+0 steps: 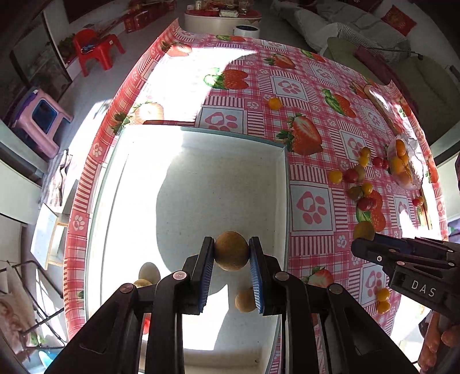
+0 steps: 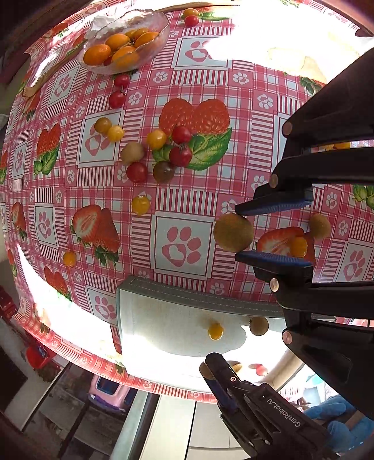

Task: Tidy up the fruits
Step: 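Carry the kiwi in left tool over the tray while right tool carries its kiwi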

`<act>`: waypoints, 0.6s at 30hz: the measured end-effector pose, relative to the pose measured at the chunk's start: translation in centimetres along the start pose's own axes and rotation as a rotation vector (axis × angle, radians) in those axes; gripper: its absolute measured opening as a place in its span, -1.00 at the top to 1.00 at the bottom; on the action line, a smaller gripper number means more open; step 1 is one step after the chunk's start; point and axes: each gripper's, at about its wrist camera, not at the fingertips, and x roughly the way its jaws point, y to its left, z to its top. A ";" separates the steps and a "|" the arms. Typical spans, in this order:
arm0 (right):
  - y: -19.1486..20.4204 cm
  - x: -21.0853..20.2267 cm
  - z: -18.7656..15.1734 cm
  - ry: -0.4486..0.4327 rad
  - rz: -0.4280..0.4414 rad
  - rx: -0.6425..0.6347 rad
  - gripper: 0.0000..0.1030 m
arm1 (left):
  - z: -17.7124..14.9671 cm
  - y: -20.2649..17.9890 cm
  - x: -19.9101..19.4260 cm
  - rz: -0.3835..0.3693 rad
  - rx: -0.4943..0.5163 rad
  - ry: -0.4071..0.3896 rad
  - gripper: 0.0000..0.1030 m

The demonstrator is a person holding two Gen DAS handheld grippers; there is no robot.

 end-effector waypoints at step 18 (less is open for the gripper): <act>8.1 2.5 3.6 0.027 0.015 -0.138 0.46 | -0.3 6.4 1.6 0.041 -0.078 0.020 0.50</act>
